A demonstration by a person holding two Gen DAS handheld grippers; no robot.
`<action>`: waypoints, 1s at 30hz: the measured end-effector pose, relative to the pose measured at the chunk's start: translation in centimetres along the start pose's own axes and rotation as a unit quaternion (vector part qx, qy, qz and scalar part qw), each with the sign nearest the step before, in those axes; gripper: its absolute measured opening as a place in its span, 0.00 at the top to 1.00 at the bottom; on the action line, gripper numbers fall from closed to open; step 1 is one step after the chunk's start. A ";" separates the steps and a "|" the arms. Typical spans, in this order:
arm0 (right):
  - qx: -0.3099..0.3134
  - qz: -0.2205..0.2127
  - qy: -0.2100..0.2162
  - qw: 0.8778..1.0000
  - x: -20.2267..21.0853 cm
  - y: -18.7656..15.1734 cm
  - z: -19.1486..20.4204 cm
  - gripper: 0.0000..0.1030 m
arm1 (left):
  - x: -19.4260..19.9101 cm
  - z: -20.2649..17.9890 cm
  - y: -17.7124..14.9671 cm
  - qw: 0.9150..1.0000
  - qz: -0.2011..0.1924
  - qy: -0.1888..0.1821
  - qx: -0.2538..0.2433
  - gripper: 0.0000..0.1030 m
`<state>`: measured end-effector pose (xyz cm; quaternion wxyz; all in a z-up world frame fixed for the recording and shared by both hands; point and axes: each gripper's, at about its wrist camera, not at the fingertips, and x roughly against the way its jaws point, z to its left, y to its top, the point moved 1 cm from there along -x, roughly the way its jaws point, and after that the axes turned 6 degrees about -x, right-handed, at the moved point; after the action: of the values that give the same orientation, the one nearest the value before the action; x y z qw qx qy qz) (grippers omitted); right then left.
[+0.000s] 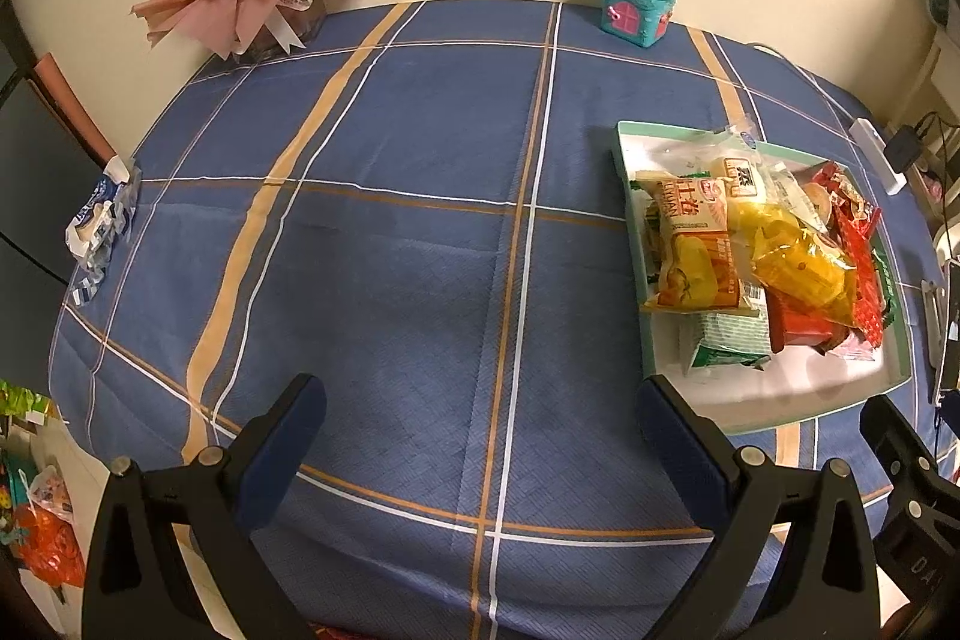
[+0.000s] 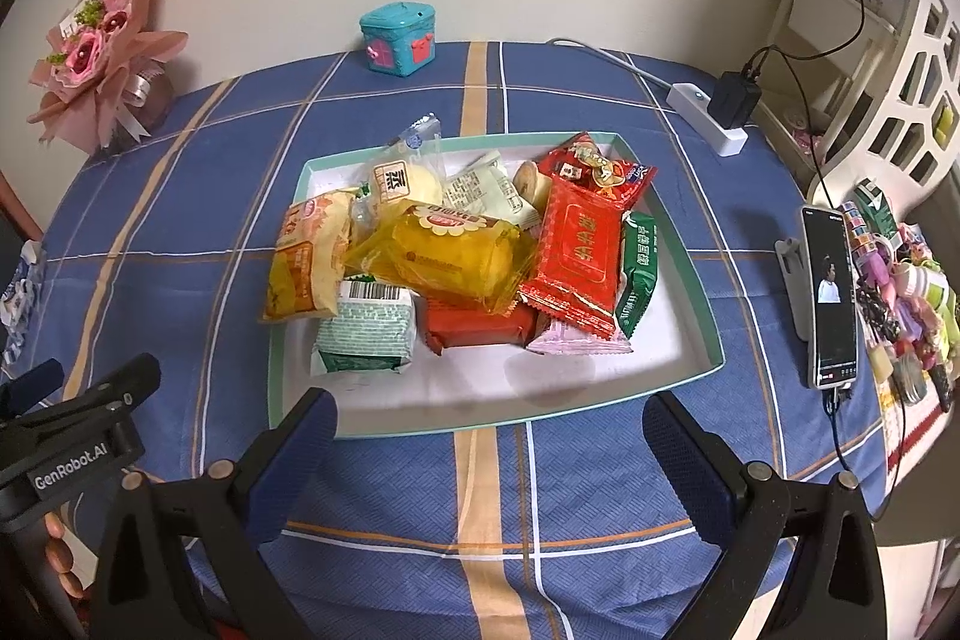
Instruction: Organize snacks
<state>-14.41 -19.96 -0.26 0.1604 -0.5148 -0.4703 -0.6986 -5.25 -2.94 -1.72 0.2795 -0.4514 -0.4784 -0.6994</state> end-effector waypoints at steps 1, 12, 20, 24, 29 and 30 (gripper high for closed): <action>0.000 0.000 0.000 1.000 0.0 0.0 0.1 0.00 | 0.0 0.0 0.0 1.000 0.000 0.000 0.000 0.00; 0.001 0.000 -0.001 1.000 0.0 0.0 0.2 0.00 | -0.1 0.3 0.0 1.000 0.001 0.001 0.003 0.00; 0.002 0.000 -0.001 1.000 0.1 0.0 0.3 0.00 | -0.1 0.4 0.0 1.000 0.001 0.001 0.005 0.00; 0.003 0.000 -0.001 1.000 0.1 0.0 0.3 0.00 | -0.1 0.5 0.0 1.000 0.001 0.001 0.004 0.00; 0.004 0.000 -0.001 1.000 0.1 0.0 0.3 0.00 | -0.1 0.6 0.1 1.000 0.002 0.003 0.007 0.00; 0.004 0.000 -0.001 1.000 0.1 0.0 0.3 0.00 | -0.1 0.6 0.1 1.000 0.002 0.002 0.007 0.00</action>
<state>-14.24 -19.66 -0.18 0.1619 -0.5146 -0.4733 -0.6964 -4.94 -2.44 -1.67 0.2848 -0.4485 -0.4818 -0.6969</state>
